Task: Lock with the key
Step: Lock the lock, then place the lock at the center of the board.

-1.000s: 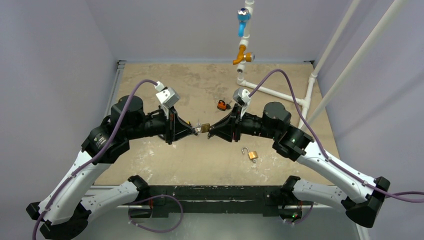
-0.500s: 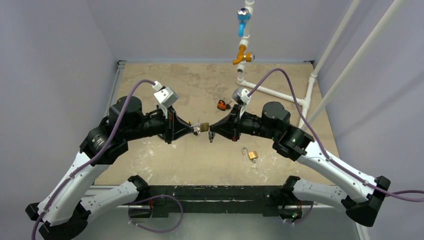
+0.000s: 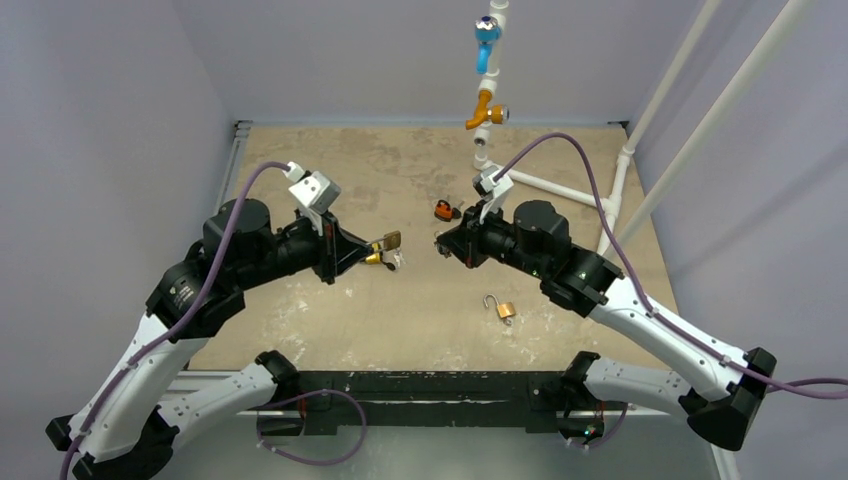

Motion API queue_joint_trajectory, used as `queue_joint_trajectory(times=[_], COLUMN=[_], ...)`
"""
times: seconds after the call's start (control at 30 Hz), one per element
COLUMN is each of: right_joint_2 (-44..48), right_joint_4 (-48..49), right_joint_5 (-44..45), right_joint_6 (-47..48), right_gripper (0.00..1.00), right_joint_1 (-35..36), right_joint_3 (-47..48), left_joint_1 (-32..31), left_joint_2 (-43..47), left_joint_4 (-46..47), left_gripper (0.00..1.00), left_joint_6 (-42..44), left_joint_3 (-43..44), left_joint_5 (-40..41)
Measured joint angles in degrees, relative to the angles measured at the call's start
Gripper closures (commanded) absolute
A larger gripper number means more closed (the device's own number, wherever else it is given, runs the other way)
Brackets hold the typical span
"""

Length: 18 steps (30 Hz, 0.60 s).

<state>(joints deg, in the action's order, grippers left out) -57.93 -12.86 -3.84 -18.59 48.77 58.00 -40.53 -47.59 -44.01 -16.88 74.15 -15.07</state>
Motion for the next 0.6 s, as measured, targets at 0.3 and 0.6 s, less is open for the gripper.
queue_joint_trajectory(times=[0.3,0.6], right_joint_2=[-0.3,-4.1], right_joint_4=[-0.6,-0.5], right_joint_5=[1.3,3.1], right_joint_6=[-1.4,-6.5], right_gripper=[1.0,1.0], right_joint_1=[-0.1,-0.1], right_joint_3=[-0.4,-4.3], left_joint_1=[0.0,0.0], left_joint_2=[-2.7,-11.8], left_joint_4=[-0.7,-0.4], left_gripper=[1.0,1.0], left_joint_6=[-0.5,-5.3], left_joint_3=[0.0,-4.4], left_joint_5=[1.0,1.6])
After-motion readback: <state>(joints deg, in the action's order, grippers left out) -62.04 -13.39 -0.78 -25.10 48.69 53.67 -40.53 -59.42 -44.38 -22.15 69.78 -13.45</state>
